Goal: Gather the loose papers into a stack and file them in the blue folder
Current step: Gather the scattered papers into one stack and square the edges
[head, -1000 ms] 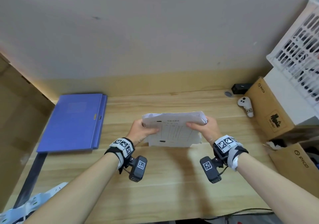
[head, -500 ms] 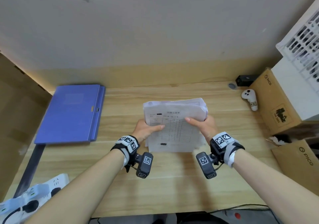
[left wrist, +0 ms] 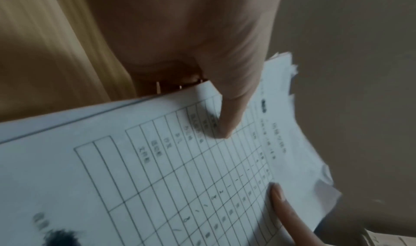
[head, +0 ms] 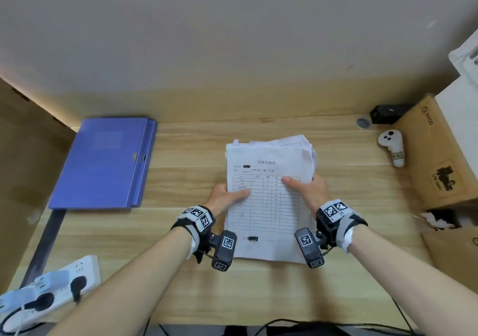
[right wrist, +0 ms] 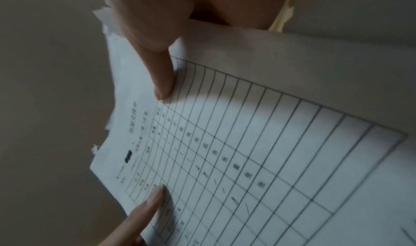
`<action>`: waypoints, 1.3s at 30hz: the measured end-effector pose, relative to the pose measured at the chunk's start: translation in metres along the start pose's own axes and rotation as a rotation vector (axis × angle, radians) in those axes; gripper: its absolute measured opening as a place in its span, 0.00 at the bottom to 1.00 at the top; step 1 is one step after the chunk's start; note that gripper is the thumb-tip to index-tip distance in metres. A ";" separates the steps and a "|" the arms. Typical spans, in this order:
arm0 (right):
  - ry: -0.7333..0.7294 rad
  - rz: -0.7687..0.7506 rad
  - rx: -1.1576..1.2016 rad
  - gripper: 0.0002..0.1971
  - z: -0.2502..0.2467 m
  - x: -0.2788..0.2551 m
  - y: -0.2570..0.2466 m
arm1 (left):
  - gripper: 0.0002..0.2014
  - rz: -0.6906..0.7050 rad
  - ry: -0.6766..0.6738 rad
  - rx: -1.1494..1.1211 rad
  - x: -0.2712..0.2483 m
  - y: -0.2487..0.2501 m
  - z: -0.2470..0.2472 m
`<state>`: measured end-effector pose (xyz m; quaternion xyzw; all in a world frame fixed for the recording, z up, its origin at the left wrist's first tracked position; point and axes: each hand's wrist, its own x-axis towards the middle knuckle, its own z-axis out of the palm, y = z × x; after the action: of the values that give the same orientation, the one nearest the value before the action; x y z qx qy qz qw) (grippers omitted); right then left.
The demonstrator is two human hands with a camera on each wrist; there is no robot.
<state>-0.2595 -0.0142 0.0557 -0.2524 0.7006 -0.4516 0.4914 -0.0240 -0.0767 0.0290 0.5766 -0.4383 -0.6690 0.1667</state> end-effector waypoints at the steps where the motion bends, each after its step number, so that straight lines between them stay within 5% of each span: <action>1: -0.007 0.016 -0.020 0.09 -0.002 0.006 0.003 | 0.19 -0.016 0.016 0.020 0.003 -0.002 0.001; 6: -0.041 0.117 -0.239 0.20 -0.007 0.049 0.036 | 0.12 -0.104 0.129 0.079 0.016 -0.022 0.006; 11: 0.026 0.101 -0.484 0.23 -0.009 0.077 0.058 | 0.17 -0.193 0.190 0.089 0.023 -0.045 0.006; 14: 0.132 -0.014 -0.626 0.17 -0.012 0.080 0.064 | 0.15 -0.194 0.210 0.070 0.024 -0.056 0.011; 17: 0.110 0.024 -0.693 0.17 -0.013 0.072 0.072 | 0.14 -0.197 0.243 0.075 0.024 -0.060 0.016; 26: 0.050 0.143 -0.515 0.20 -0.011 0.067 0.093 | 0.17 -0.164 0.180 0.077 0.027 -0.055 0.036; 31: 0.043 0.164 -0.485 0.12 -0.010 0.065 0.100 | 0.18 -0.179 0.156 0.073 0.026 -0.053 0.041; 39: 0.164 0.076 -0.417 0.05 -0.030 0.065 0.099 | 0.12 -0.176 0.313 0.019 0.028 -0.064 0.029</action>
<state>-0.3036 -0.0089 -0.0584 -0.2843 0.8253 -0.2975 0.3867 -0.0400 -0.0502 -0.0399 0.7113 -0.3613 -0.5791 0.1681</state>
